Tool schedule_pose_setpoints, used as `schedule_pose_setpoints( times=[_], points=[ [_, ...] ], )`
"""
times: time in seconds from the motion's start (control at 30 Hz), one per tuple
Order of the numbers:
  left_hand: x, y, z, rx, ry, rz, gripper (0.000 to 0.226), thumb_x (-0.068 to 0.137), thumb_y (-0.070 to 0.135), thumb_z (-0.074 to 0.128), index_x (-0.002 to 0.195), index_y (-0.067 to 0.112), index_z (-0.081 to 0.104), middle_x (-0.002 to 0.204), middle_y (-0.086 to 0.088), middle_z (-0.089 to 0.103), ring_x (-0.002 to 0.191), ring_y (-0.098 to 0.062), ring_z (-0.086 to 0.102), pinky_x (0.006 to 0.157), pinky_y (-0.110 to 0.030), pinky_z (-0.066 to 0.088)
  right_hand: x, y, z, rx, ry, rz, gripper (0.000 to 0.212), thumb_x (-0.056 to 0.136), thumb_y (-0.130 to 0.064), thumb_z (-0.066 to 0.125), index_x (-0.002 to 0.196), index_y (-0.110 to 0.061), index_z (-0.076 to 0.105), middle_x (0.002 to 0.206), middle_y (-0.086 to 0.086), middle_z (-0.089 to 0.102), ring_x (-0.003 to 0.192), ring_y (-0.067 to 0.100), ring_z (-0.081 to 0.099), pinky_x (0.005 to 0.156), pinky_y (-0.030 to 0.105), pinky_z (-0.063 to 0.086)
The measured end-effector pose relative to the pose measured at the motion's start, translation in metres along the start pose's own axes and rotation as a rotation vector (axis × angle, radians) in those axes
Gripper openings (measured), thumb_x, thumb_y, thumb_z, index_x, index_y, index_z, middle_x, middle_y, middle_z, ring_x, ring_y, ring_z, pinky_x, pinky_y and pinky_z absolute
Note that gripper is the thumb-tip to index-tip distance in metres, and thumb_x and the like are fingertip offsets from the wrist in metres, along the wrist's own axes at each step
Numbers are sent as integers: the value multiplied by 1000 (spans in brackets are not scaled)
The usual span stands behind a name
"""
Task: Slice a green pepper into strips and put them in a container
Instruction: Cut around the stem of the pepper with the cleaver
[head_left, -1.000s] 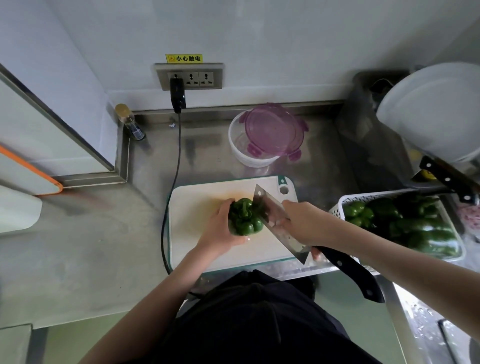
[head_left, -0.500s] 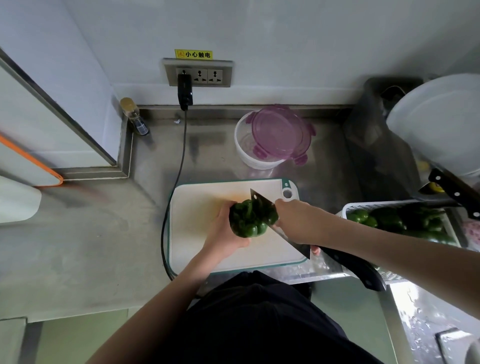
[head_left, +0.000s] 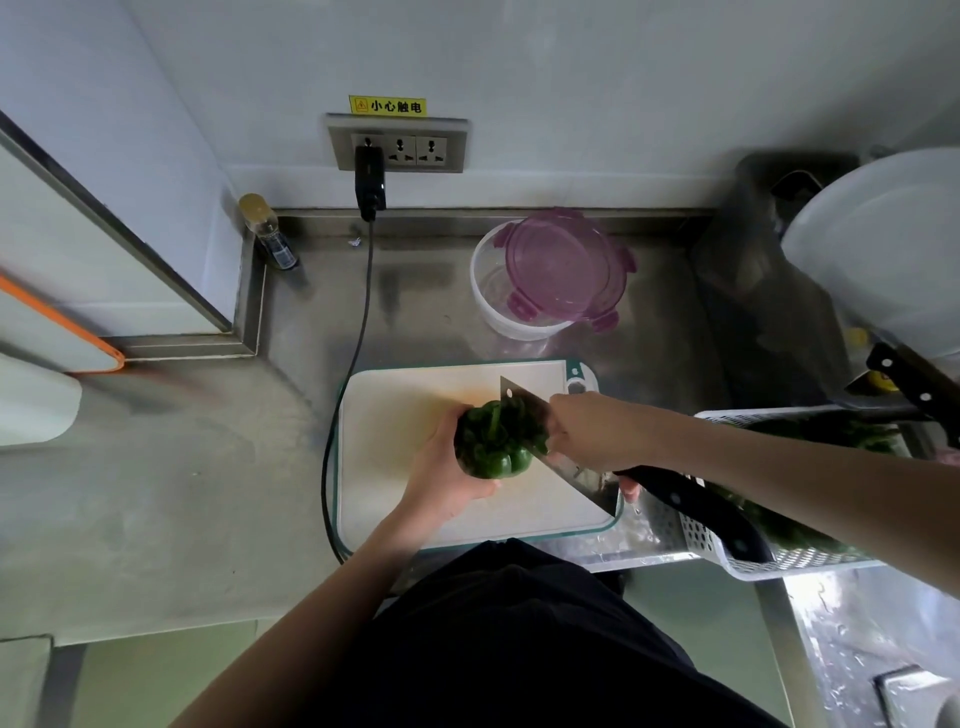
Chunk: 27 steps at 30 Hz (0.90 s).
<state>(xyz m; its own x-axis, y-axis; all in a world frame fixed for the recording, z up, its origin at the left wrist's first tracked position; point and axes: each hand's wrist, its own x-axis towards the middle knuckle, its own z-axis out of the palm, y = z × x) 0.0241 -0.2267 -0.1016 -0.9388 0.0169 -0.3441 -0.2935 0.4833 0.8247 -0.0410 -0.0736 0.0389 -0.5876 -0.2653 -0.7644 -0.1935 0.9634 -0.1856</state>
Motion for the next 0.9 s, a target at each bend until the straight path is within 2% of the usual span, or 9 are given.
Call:
schedule_pose_setpoints(
  times=[0.1,0.17,0.27,0.37,0.4,0.5,0.6,0.73,0.9],
  points=[
    [1,-1,0,-2,-4,1,87,53,17,87,128,19,43,110,10,52,99,-12,52,81,-24,40,3,-3,-4,-28,-15,1,25,94,-20,48,108,-4,61,89,6,61,80,21,59,74,33,51],
    [1,-1,-1,-26,-17,0,87,53,15,88,127,19,43,111,10,52,101,-12,53,83,-25,42,4,-7,-7,-50,-12,-5,25,94,-18,48,110,-3,59,94,10,62,84,24,60,76,33,51],
    [1,-6,0,-109,-33,-22,84,48,15,87,119,27,43,112,7,54,106,-18,56,92,-36,49,4,-6,-14,-77,-30,-24,25,94,-18,50,110,-1,59,101,12,65,83,24,60,72,31,49],
    [0,-9,1,-158,-40,-39,84,45,19,84,118,30,43,114,5,54,106,-17,57,94,-43,50,0,-1,-21,-120,-40,-27,26,95,-14,46,112,3,57,102,15,62,86,25,60,65,24,43],
    [0,-10,1,-158,-46,-40,85,45,20,84,120,28,43,115,5,54,107,-17,57,95,-43,49,-3,-1,-23,-138,-20,-26,26,96,-13,44,113,3,55,105,16,60,89,26,59,67,25,43],
    [2,-11,2,-147,-63,-39,90,43,25,82,124,25,43,119,3,53,110,-18,56,96,-43,49,-6,-2,-22,-246,67,-73,31,100,-18,37,121,1,50,119,14,56,106,28,57,86,28,39],
    [3,-10,1,-141,-62,-45,90,44,22,83,125,23,44,118,4,54,109,-17,56,96,-41,49,-4,-3,-19,-306,89,-88,31,100,-20,37,123,-1,45,120,15,57,108,28,57,91,30,41],
    [2,-10,-1,-138,-73,-51,90,48,15,86,126,21,42,118,4,52,109,-17,55,97,-40,49,-4,0,-21,-253,74,-75,27,97,-19,45,119,-4,52,110,15,59,99,31,60,77,33,45],
    [1,-6,-2,-145,-75,-59,89,49,12,86,125,21,42,117,4,51,108,-17,55,95,-41,49,-1,-2,-21,-234,69,-85,25,96,-21,46,115,-7,53,106,13,61,96,30,61,72,32,48]
  ],
)
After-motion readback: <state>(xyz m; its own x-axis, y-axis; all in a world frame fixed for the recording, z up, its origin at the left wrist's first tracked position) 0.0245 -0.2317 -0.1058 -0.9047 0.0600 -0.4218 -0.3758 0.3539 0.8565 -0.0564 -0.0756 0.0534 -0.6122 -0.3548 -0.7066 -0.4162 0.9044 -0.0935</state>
